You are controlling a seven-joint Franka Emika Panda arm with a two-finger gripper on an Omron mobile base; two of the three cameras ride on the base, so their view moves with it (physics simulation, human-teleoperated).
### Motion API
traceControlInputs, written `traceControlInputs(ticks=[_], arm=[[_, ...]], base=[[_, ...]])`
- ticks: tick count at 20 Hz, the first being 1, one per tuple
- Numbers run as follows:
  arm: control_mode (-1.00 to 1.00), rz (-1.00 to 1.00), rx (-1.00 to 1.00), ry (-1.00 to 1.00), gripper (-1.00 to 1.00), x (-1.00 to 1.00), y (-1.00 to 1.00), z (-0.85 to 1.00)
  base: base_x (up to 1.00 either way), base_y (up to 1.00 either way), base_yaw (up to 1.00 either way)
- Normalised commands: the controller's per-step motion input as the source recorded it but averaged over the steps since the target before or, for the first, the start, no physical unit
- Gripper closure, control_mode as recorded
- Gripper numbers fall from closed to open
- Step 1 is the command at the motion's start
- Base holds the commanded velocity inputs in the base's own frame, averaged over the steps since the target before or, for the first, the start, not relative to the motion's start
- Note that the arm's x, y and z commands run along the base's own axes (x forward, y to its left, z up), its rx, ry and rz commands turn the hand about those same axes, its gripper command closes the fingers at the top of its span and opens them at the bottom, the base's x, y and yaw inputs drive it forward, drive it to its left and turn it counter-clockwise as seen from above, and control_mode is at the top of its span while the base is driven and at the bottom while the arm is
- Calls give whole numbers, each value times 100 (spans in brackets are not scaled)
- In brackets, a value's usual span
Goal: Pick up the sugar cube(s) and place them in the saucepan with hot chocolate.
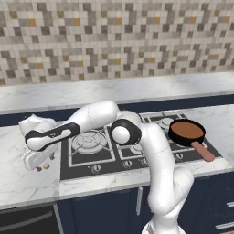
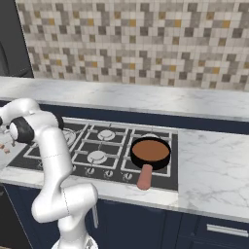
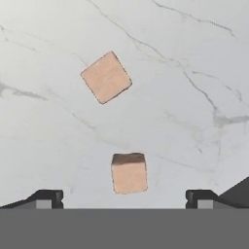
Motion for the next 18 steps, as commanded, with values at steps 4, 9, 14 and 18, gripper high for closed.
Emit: traceControlInputs(ticks=[4,9,14,18], arm=[[-100,1,1,0,-100,8,-6,-38],[-100,0,0,2,-100,9,0,-39],[-100,0,0,1,-100,15,0,-27],[-100,0,2,1,-100,0,0,-18]], base=[[0,0,0],[0,0,0],[0,0,0],[0,0,0]])
